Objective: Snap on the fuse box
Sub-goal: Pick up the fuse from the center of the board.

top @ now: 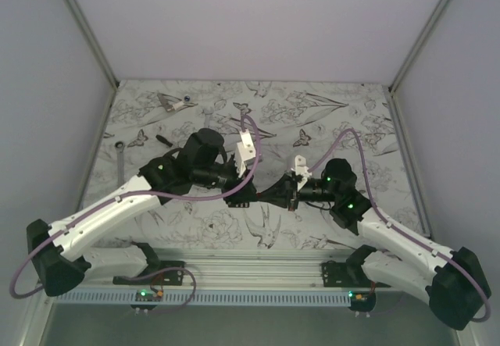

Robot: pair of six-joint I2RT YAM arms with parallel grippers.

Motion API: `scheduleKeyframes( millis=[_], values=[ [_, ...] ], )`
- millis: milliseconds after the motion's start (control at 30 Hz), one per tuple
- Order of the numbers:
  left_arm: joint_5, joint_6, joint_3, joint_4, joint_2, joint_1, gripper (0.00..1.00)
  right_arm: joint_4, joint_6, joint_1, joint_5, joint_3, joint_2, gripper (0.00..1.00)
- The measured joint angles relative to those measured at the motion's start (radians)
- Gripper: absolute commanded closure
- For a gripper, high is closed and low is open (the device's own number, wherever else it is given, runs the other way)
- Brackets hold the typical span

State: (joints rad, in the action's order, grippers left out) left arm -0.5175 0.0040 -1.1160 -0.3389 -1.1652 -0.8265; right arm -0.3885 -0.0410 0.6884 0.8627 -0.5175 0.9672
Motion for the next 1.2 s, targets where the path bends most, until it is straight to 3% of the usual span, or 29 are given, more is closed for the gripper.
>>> scheduleKeyframes(
  millis=[533,733,833,933,1033,1200],
  values=[
    [-0.069,0.032,-0.009,-0.002,-0.021,0.002,0.86,0.005,0.003,0.000,0.056,-0.009,0.023,1.00],
    [-0.091,0.043,-0.009,-0.004,-0.022,0.002,1.00,0.005,0.000,0.000,0.071,-0.009,0.023,1.00],
    [-0.094,0.051,-0.009,-0.006,-0.021,0.002,1.00,0.005,-0.001,0.000,0.072,-0.009,0.026,1.00],
    [-0.091,0.055,-0.008,-0.007,-0.021,0.002,1.00,0.005,-0.006,0.000,0.071,-0.009,0.029,0.88],
    [-0.071,0.048,-0.004,-0.004,-0.014,0.002,1.00,0.005,-0.014,0.000,0.053,-0.010,0.028,0.67],
    [0.024,-0.009,0.008,-0.008,-0.002,0.002,1.00,0.035,-0.031,0.000,-0.053,-0.006,0.014,0.46]
  ],
)
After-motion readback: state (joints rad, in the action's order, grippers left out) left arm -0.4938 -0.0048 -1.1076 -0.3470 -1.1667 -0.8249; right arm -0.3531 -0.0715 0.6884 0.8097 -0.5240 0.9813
